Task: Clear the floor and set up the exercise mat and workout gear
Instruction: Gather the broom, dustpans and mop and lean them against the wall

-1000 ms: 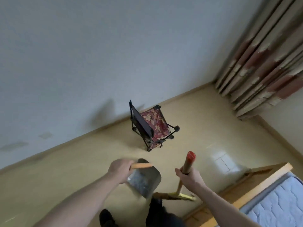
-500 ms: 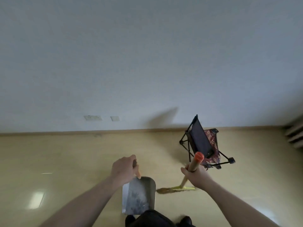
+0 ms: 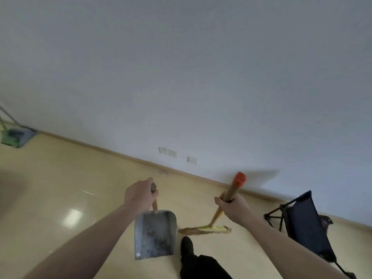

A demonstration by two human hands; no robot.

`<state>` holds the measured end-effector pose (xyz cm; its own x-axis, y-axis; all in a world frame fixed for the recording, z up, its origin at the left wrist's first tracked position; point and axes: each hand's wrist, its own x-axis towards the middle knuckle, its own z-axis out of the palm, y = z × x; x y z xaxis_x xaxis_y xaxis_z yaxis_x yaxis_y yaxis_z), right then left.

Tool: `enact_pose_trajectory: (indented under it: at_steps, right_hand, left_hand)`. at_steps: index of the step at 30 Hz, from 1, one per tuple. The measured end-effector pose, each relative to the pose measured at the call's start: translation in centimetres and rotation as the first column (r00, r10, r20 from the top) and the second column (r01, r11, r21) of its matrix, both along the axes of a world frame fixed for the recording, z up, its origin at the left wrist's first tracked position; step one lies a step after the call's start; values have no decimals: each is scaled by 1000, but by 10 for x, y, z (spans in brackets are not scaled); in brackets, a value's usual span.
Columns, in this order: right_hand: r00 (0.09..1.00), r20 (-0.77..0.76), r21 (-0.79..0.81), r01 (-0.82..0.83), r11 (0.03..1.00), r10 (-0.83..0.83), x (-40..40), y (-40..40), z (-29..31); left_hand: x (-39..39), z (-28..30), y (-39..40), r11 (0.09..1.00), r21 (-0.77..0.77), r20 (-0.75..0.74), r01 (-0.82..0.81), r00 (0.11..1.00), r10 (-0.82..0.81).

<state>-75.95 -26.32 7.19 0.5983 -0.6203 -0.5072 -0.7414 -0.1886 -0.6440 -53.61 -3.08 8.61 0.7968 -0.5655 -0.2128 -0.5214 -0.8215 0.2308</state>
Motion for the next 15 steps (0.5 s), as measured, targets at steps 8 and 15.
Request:
enact_pose_trajectory:
  at_steps: [8,15]
  right_hand:
    - [981,44,36,-192,981,191,166,14,-2]
    - [958,30,89,-287,954,286,304,24,-2]
  left_hand:
    - [123,10,43,973,-26,7,-230,973,230]
    - [227,12,72,937,-29,6,-348,937,349]
